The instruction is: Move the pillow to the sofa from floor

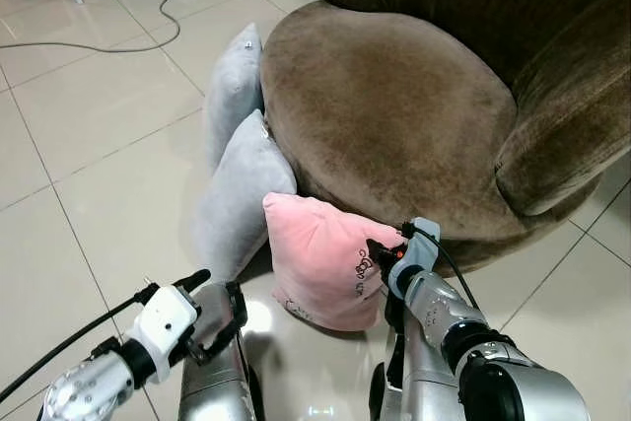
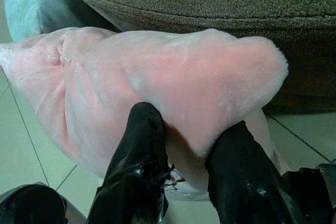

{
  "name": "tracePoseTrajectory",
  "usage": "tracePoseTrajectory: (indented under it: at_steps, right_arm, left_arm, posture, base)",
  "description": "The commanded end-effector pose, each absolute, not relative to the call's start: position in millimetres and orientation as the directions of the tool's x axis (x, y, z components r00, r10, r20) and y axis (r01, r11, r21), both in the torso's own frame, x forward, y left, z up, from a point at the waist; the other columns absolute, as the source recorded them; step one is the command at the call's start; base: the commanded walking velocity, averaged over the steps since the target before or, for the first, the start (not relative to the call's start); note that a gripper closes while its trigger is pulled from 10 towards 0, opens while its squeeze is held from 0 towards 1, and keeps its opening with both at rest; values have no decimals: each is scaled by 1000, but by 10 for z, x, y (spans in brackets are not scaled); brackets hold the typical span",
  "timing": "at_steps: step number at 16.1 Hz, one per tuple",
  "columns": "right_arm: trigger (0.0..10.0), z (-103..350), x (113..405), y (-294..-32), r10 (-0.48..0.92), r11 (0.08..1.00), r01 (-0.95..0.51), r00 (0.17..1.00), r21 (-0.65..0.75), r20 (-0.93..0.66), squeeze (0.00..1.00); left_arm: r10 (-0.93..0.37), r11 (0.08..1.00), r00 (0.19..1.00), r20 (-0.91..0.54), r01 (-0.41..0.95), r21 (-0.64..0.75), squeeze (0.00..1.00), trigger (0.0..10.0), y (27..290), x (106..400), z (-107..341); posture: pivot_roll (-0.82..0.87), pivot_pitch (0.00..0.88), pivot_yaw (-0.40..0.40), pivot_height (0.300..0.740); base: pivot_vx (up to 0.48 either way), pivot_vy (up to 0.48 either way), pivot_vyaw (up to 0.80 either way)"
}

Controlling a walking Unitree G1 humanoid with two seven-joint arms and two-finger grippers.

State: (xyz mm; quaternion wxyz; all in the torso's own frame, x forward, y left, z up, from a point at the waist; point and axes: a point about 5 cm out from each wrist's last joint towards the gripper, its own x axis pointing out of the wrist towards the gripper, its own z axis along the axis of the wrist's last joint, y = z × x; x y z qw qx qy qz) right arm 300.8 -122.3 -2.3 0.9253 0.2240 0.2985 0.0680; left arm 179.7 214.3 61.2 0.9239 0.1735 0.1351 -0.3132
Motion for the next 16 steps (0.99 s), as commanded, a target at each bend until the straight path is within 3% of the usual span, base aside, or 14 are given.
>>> tracePoseTrajectory:
  at_steps: [1,5,10,13,16]
  right_arm:
    - [0,-22,3002,-1192,283,883,-12,811,470,-512,0]
    - [0,68,3063,-1152,357,848,-87,822,523,-443,0]
    - [0,144,3095,-1096,456,820,-208,801,534,-389,0]
    - [0,280,3196,-1152,472,798,-245,822,551,-318,0]
    - [0,641,3441,-1282,435,767,-264,884,584,-171,0]
  left_arm:
    - [-523,749,768,-368,621,231,0,10000,2203,1779,542]
    - [-488,785,796,-358,580,220,0,10000,2410,1889,339]
    - [-445,807,825,-347,538,243,0,10000,2435,2143,211]
    - [-448,834,855,-262,505,224,0,10000,2433,2142,257]
    - [-489,830,865,-112,501,246,0,10000,2240,2271,530]
  posture:
    - [142,145,-1,521]
    - [133,62,-13,521]
    - [129,0,-26,521]
    - [129,0,-22,521]
    - [112,0,-13,521]
  base:
    - [0,0,0]
    - [0,0,0]
    - [0,0,0]
    - [0,0,0]
    - [0,0,0]
